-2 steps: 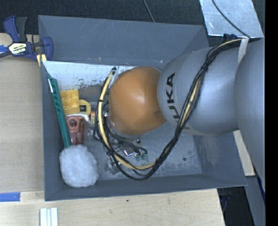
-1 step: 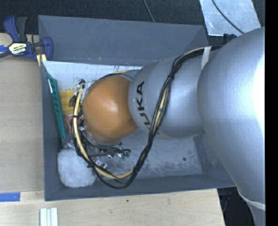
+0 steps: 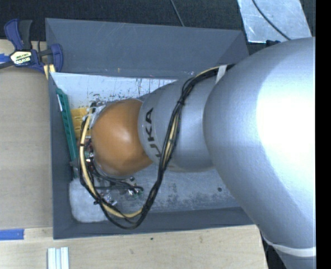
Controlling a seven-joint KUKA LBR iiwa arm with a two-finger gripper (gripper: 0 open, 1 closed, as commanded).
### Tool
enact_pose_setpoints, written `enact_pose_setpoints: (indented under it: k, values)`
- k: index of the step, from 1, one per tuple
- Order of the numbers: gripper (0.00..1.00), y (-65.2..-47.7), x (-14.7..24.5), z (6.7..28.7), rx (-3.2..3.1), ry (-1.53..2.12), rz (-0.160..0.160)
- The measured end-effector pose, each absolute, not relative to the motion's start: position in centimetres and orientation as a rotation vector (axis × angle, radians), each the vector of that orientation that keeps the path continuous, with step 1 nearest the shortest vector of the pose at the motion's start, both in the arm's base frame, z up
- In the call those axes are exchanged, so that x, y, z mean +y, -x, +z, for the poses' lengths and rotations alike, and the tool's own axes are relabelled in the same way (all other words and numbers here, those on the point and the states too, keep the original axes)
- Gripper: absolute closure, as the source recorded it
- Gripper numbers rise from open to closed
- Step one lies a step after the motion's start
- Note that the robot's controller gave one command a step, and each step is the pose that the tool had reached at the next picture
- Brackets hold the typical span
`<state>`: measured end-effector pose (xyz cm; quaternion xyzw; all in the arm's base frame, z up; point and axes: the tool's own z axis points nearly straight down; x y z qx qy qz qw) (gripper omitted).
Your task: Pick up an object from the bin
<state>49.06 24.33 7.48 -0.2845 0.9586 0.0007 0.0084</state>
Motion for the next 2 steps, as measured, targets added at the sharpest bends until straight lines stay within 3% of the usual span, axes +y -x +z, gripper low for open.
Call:
enact_pose_setpoints:
  k: [1, 2]
  values:
    - [1.00, -49.71, 24.28, 7.45, 2.634, 1.680, -0.005]
    - [1.00, -49.70, 24.29, 7.45, 2.635, 1.678, -0.005]
